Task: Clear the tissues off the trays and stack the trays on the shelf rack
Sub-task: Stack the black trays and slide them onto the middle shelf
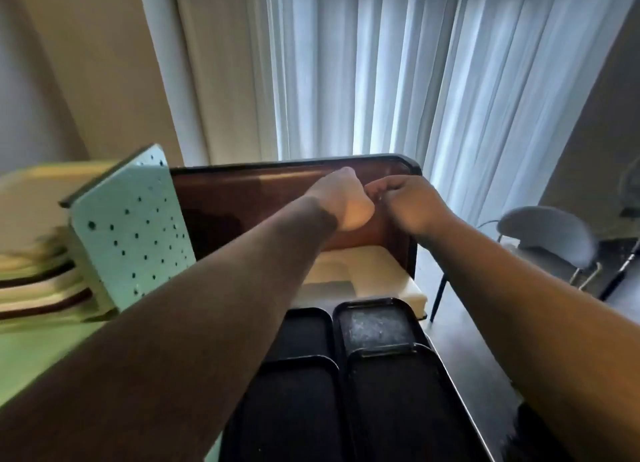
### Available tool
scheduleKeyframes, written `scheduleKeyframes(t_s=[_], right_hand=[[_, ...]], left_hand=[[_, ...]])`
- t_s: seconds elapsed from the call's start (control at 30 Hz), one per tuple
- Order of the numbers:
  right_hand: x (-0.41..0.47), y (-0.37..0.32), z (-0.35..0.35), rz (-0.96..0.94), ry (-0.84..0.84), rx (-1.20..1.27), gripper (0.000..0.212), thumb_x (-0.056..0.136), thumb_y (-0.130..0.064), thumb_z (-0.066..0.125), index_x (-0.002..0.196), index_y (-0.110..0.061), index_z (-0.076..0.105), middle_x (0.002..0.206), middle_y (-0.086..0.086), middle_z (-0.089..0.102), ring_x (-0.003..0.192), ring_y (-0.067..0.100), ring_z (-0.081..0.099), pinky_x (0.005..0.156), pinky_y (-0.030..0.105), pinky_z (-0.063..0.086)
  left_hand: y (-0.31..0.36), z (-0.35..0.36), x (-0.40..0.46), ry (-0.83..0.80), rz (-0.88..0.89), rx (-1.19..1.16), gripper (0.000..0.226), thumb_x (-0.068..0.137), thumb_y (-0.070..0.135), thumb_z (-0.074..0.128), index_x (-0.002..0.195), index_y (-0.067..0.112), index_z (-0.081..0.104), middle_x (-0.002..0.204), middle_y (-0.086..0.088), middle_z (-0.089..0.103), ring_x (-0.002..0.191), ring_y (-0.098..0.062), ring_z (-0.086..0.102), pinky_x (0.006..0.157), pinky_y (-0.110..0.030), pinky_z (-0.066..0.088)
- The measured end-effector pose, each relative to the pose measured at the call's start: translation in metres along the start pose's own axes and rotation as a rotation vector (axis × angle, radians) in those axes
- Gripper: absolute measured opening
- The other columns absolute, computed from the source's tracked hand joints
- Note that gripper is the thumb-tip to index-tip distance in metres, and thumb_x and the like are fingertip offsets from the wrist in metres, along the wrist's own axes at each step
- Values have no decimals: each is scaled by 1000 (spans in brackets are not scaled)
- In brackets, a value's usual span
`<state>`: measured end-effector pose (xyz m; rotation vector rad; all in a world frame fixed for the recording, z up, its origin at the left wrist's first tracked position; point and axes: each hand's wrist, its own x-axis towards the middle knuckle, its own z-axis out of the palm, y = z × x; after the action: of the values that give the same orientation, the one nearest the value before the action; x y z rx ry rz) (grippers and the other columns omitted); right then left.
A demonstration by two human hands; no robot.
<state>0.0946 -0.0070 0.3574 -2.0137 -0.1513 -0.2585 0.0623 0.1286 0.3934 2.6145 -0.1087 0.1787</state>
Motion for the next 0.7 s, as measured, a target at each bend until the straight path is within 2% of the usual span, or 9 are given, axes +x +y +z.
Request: scheduleKeyframes(t_s=[0.07, 0.13, 0.2, 0.23, 0.27, 0.33, 0.47, 0.57, 0.7], right_hand=[[-7, 66, -3, 119, -21, 2, 37, 89, 4, 48, 92, -16, 80, 96, 5, 77, 76, 15, 66, 60, 18, 49], [-17, 136, 0, 234, -59, -72, 37, 86, 1, 51, 82, -25, 77, 96, 9, 79, 65, 16, 62, 57, 22, 45], [-33, 200, 2, 354, -116, -159, 33, 85, -7, 52, 87, -28, 77, 95, 7, 79, 63, 15, 64, 52, 18, 45], [-41, 229, 3, 410, -147, -193, 31, 86, -9, 53, 94, -26, 78, 99, 5, 79, 71, 15, 67, 56, 16, 48], [-51, 259, 4, 467, -176, -225, 32, 87, -12, 53, 102, -24, 78, 106, 5, 78, 84, 16, 69, 66, 18, 52], [-73, 312, 6, 597, -204, -311, 36, 84, -19, 53, 113, -23, 74, 121, 7, 71, 106, 24, 67, 90, 30, 54], [-122, 385, 9, 832, -159, -498, 51, 81, -26, 54, 131, -22, 56, 134, 12, 53, 122, 34, 53, 104, 41, 45], [-151, 413, 6, 913, -116, -534, 48, 81, -24, 55, 128, -19, 52, 130, 10, 53, 119, 34, 53, 102, 44, 45], [-169, 433, 2, 959, -208, -516, 26, 85, -26, 51, 109, -21, 57, 116, 4, 64, 104, 28, 59, 81, 36, 47]], left_hand=[[-15, 68, -1, -118, -101, -89, 56, 84, 21, 56, 139, 13, 46, 127, -7, 61, 109, -24, 60, 92, -32, 50], [-33, 137, -8, -235, -223, -112, 56, 83, 21, 55, 137, 12, 46, 126, -8, 62, 105, -24, 61, 91, -33, 52], [-51, 198, -18, -355, -343, -124, 57, 84, 22, 56, 138, 8, 45, 127, -10, 62, 106, -25, 62, 90, -34, 53], [-60, 227, -24, -411, -401, -133, 57, 85, 21, 56, 139, 6, 44, 128, -12, 62, 108, -26, 63, 91, -34, 53], [-69, 252, -31, -461, -458, -139, 57, 86, 21, 57, 139, 4, 44, 128, -13, 63, 111, -28, 63, 91, -33, 53], [-86, 297, -50, -532, -576, -142, 57, 85, 23, 59, 137, 3, 47, 127, -14, 65, 111, -30, 64, 89, -33, 53], [-114, 356, -93, -577, -783, -92, 58, 82, 27, 58, 136, 10, 44, 138, -13, 46, 118, -33, 57, 96, -35, 48], [-125, 373, -111, -513, -830, -47, 54, 85, 23, 57, 136, 11, 44, 141, -11, 37, 121, -32, 52, 96, -37, 46], [-127, 377, -118, -513, -848, -53, 59, 87, 24, 56, 142, 12, 39, 145, -8, 34, 126, -31, 45, 95, -36, 43]])
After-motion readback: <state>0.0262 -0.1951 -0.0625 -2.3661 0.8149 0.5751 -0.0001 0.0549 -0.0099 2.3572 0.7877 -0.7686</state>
